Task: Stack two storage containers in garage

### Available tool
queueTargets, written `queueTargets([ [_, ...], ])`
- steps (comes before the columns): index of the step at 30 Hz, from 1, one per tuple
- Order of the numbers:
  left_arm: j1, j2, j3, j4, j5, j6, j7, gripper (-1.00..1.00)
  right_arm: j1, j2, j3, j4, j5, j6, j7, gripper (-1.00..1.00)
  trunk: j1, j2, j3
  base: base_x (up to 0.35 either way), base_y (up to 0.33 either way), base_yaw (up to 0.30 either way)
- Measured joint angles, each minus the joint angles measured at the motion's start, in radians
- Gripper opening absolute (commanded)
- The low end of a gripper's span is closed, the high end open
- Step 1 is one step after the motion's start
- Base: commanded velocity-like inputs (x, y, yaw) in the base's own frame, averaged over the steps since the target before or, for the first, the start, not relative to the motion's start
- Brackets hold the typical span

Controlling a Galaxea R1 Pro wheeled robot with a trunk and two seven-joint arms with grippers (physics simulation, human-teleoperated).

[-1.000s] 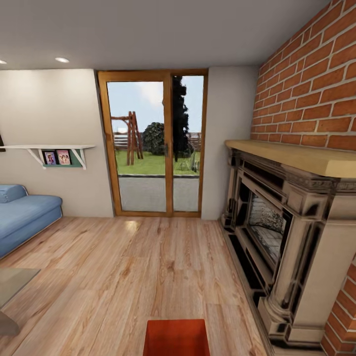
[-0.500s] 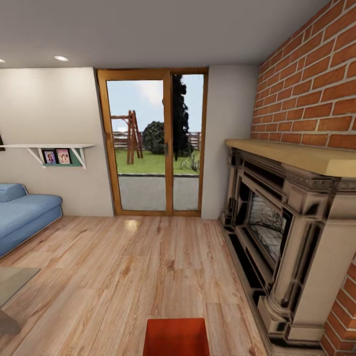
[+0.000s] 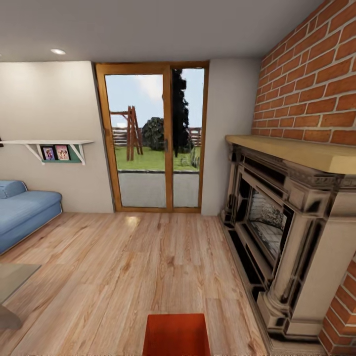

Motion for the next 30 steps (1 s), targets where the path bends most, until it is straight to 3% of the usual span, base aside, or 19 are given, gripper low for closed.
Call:
queueTargets([
  [30, 0.000, 0.000, -0.002, 0.000, -0.003, 0.000, 0.000, 1.00, 0.000, -0.005, 0.000, 0.001, 0.005, 0.000, 0.005, 1.00, 0.000, 0.000, -0.049, 0.000, 0.000, 0.000],
])
